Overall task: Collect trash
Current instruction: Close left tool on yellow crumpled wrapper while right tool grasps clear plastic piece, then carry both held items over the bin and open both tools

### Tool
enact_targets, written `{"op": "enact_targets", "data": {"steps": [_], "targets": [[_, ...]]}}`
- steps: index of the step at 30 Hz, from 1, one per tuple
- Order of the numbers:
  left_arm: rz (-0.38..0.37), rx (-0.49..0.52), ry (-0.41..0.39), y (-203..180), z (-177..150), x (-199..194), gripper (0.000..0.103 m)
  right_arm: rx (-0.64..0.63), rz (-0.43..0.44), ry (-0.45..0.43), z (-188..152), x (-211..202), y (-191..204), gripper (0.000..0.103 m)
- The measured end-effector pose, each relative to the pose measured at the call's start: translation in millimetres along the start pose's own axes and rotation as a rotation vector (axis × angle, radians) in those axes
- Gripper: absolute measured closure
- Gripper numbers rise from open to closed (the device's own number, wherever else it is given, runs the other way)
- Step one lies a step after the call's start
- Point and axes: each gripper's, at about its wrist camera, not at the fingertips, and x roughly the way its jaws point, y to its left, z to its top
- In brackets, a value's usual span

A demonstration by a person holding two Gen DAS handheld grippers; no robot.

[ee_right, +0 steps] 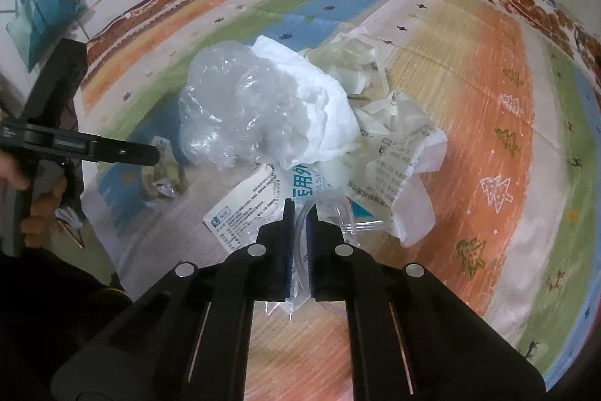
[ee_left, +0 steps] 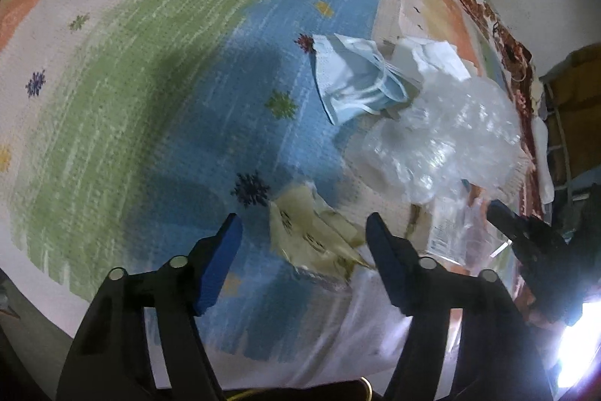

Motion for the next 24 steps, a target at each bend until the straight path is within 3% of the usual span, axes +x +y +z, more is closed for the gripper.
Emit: {"op": "enact_targets", "data": {"steps": [3,6,8,17,24], "targets": [[-0.005,-0.010,0.024,4,3,7,0.064,0.025,-0.014,-0.006,-2,-5,1,0.099],[-0.019,-0.002,0.038,3,4,9,0.073,0.074,-0.067,-0.045,0,-16,-3,0.099],[-0.023,0.007,0.036,-1,5,6,0.086,0.133,-0.072,-0.061,-1,-22,-8,0.099],[-0.016,0.089,-0.022,-18,2,-21,0.090,0.219,-0.151,-0.022,-22,-29,-1,0.099],[0.043,0.136,-0.086,-25,2,-38,0.094,0.271,-0.177,-0.041,-41,-51,19,0.099]]}}
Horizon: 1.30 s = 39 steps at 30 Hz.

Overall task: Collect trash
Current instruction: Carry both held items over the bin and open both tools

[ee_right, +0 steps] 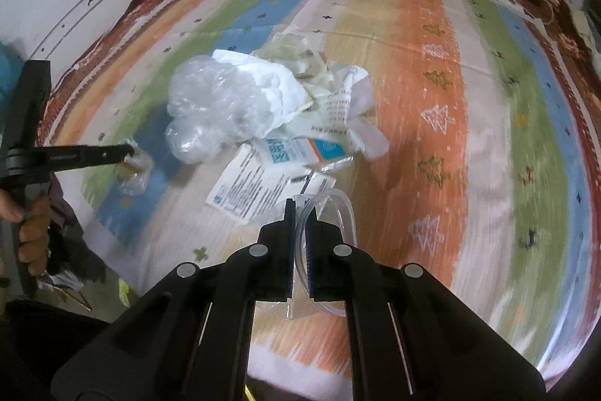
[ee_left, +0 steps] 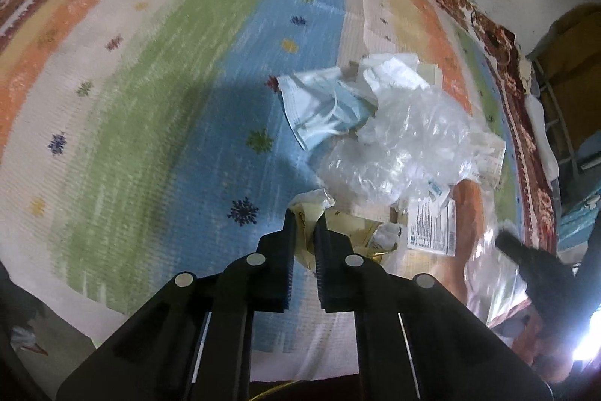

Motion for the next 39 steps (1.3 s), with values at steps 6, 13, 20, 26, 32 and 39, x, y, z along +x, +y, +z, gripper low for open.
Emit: {"op": "enact_targets", "data": {"steps": [6,13,20,26,32,39], "targets": [[-0.020,0.024,-0.037,-7,-1,-20,0.095,0.049,-0.038,-0.040,-13,-27,6,0.099],[0.000,0.103,-0.095,-20,-22,-50,0.095,0.049,-0.056,-0.054,-33,-47,22,0.099],[-0.047,0.100,-0.150,-23,-39,-82,0.095,0.057,-0.079,-0.080,-48,-68,40,0.099],[-0.054,0.128,-0.152,-29,-56,-92,0.095,0.066,-0.096,-0.100,-64,-86,50,0.099],[-0.034,0.192,-0.189,-46,-80,-107,0.095,0.053,-0.083,-0.104,-83,-99,66,0.099],[-0.093,0.217,-0.208,-59,-115,-124,0.095,0.031,-0.065,-0.112,-104,-110,88,0.099]]}}
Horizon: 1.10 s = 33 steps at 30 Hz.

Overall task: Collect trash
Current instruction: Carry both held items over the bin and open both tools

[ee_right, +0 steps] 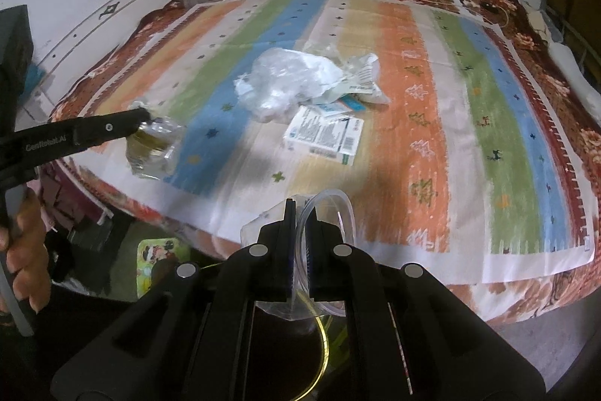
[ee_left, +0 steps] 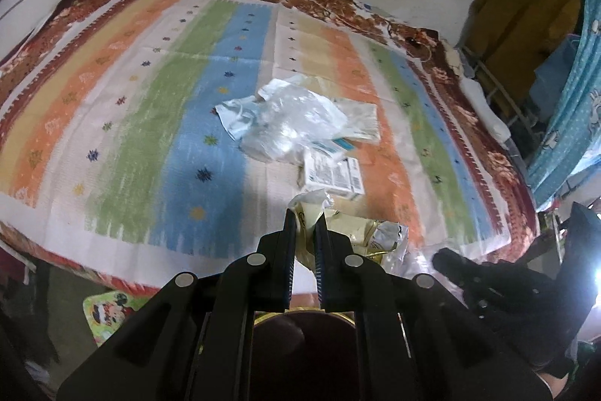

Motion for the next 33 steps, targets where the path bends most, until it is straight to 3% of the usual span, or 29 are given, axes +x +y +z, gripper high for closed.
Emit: {"op": "enact_targets", "data": {"steps": [14,18,25,33], "targets": [[0.014,0.024,0.020,-9,-57,-22,0.094,0.048,-0.007,0.012,-51,-16,8,0.099],[0.037,-0.012,0.070,-1,-76,-17,0.094,0.036,0.005,0.024,-65,-16,15,0.099],[0.116,-0.023,0.125,6,-98,-12,0.094,0.042,-0.005,0.107,-94,-1,25,0.099],[0.123,-0.083,0.194,15,-113,1,0.093,0.043,-0.016,0.171,-114,10,30,0.099]]}}
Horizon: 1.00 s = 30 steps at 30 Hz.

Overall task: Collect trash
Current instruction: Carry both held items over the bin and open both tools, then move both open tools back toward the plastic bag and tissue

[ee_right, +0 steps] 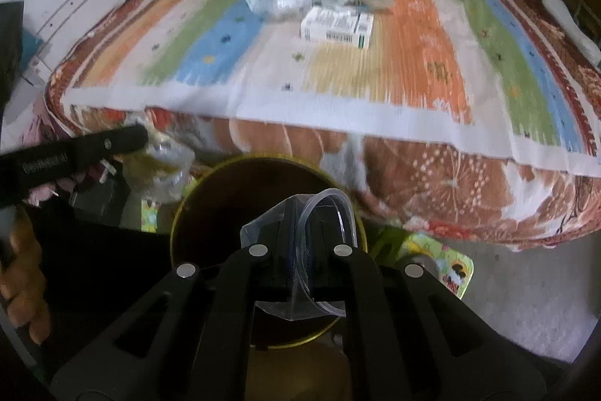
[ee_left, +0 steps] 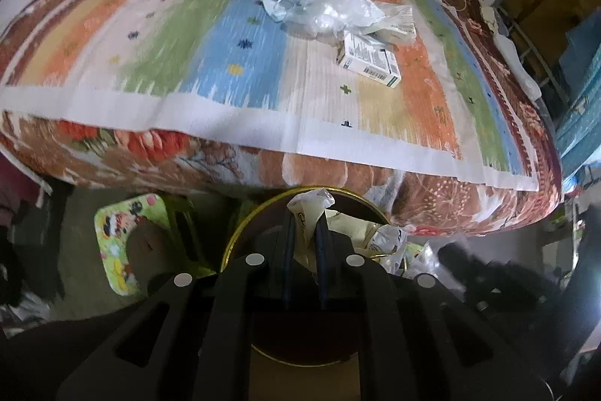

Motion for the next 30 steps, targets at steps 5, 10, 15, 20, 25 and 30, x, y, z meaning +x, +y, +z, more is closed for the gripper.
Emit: {"op": "enact_targets", "data": {"steps": [5,10,15,20,25,30], "targets": [[-0.038,0.002,0.040,-3,-2,8,0.070,0.040,0.047,0.048,-3,11,-2,0.085],[-0.042,-0.008,0.023,-2,1,5,0.058,0.041,0.061,0.050,-4,12,-2,0.073],[-0.038,-0.015,-0.006,0,6,-1,0.052,0.026,0.051,0.029,-2,8,0,0.067],[-0.005,0.006,-0.075,3,18,-15,0.037,0.024,0.051,0.003,2,1,-1,0.060],[-0.017,-0.013,-0.123,8,32,-24,0.028,0.027,0.077,-0.026,10,-5,-3,0.052],[0.006,0.010,-0.159,6,49,-28,0.019,0.040,0.112,-0.054,21,-13,-5,0.041]]}}
